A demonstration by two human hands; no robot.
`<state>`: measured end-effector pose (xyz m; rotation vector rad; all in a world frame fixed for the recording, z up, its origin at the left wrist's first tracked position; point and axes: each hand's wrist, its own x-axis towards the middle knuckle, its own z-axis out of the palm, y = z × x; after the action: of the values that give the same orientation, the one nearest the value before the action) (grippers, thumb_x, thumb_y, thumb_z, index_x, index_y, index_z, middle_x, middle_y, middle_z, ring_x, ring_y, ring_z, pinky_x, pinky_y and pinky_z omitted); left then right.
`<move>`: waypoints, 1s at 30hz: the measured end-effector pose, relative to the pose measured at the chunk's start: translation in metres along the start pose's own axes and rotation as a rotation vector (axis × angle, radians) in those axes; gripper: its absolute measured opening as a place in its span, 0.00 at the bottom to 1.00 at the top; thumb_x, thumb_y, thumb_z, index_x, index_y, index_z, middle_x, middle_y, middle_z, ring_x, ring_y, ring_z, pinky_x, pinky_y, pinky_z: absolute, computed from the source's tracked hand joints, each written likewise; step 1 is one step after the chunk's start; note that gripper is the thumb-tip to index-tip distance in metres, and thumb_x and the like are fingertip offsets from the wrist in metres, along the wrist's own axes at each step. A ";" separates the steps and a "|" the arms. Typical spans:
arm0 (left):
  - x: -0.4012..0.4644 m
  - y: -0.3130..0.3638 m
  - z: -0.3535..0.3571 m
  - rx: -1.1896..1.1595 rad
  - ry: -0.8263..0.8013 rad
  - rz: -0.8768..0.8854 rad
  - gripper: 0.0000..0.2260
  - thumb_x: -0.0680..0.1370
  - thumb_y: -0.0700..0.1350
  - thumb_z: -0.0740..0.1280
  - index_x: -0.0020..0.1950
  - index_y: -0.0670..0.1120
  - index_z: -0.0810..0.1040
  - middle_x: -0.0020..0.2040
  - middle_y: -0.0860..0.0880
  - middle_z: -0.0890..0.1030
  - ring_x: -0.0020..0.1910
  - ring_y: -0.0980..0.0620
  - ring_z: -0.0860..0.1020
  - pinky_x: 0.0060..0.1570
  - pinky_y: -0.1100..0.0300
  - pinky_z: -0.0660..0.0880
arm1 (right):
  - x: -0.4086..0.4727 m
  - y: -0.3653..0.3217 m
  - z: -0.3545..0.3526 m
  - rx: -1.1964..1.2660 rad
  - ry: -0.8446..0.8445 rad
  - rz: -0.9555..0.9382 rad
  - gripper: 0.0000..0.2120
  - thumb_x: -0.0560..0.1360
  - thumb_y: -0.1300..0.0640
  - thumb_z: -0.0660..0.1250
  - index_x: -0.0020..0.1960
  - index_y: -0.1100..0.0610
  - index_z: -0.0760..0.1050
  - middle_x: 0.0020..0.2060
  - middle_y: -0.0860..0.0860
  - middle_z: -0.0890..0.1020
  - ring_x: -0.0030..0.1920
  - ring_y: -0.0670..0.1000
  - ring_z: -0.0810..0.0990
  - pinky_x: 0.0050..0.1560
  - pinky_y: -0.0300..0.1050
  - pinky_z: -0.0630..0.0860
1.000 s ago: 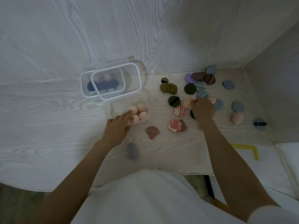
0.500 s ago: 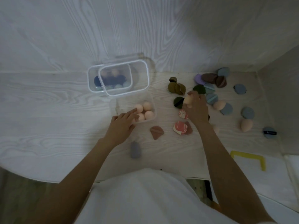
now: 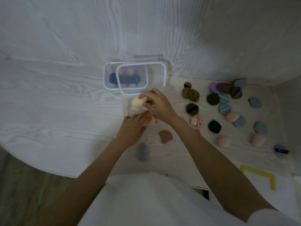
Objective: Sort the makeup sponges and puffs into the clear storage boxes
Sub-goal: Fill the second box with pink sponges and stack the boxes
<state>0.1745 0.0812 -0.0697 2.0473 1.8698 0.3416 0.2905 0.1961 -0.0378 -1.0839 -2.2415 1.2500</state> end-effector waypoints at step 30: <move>0.004 -0.009 -0.010 -0.203 0.028 -0.233 0.26 0.68 0.51 0.74 0.60 0.41 0.70 0.60 0.46 0.75 0.51 0.45 0.77 0.42 0.55 0.72 | -0.008 0.019 0.010 -0.369 -0.245 -0.010 0.17 0.76 0.59 0.62 0.64 0.60 0.71 0.59 0.56 0.76 0.60 0.55 0.72 0.58 0.46 0.67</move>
<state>0.1628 0.0868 -0.0639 1.6822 1.9759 0.4783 0.2980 0.1908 -0.0586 -1.0884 -2.7395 1.0362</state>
